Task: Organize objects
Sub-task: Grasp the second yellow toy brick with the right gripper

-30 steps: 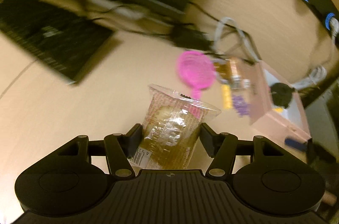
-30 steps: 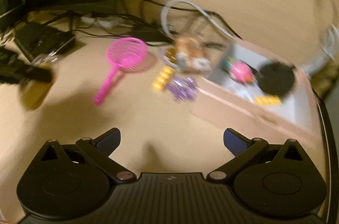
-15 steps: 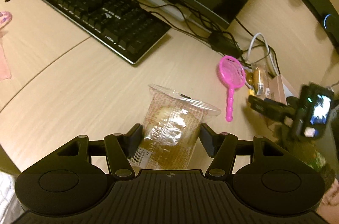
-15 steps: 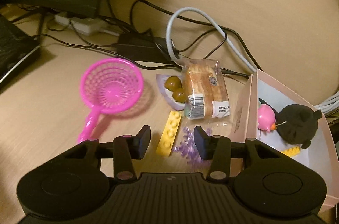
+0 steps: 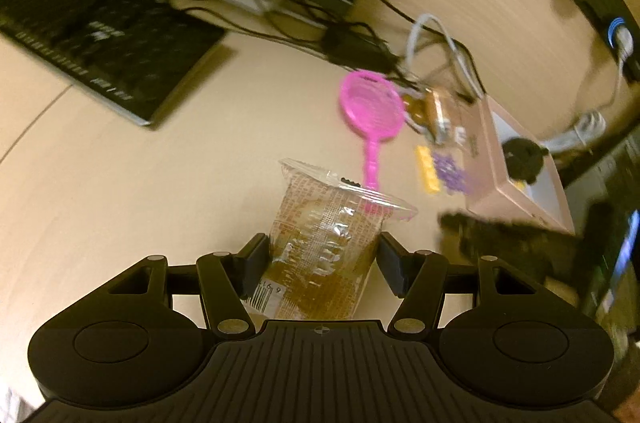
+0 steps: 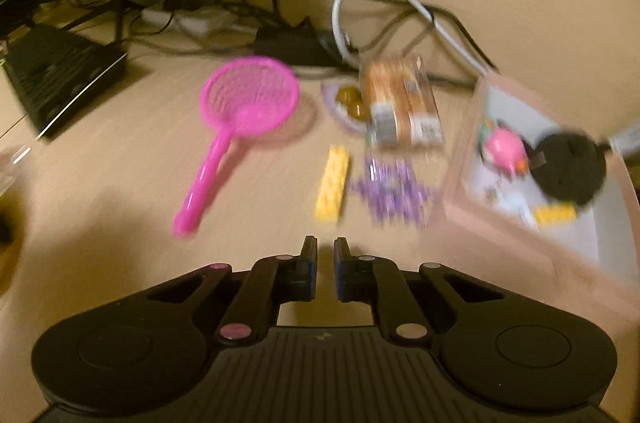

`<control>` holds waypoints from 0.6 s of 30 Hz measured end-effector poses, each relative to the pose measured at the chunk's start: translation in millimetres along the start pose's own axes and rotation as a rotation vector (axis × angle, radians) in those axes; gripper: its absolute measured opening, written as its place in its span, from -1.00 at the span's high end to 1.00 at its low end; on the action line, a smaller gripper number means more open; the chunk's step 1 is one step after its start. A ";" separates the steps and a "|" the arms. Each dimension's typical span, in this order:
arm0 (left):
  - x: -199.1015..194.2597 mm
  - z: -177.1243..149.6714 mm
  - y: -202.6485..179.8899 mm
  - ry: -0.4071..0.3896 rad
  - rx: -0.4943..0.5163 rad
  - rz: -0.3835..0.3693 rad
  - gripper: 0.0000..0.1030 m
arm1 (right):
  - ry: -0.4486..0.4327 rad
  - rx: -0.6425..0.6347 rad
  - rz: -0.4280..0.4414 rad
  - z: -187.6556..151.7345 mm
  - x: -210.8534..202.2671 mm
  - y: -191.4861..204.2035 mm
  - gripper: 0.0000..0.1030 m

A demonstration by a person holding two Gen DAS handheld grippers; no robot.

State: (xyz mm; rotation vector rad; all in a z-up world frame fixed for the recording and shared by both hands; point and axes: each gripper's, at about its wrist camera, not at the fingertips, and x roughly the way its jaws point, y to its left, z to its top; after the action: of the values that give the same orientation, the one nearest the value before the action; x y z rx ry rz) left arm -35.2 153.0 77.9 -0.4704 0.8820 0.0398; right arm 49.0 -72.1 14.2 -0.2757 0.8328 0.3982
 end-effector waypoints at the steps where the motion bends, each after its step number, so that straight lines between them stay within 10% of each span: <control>1: 2.8 0.4 -6.2 0.006 0.016 0.000 -0.24 | 0.006 0.009 0.002 -9.1 -7.3 -3.8 0.84; 10: 8.1 6.0 -40.8 0.007 0.121 0.020 -0.24 | -0.061 -0.003 -0.023 -15.8 -25.1 -8.3 0.75; 18: -6.9 2.0 -1.7 -0.004 0.018 0.049 -0.24 | -0.096 -0.026 -0.058 28.6 11.7 10.3 0.57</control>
State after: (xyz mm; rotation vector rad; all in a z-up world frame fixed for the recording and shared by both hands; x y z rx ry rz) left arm -37.8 153.4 84.8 -0.4313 0.8890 0.0779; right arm 70.4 -49.1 22.9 -0.3017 0.7246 0.3653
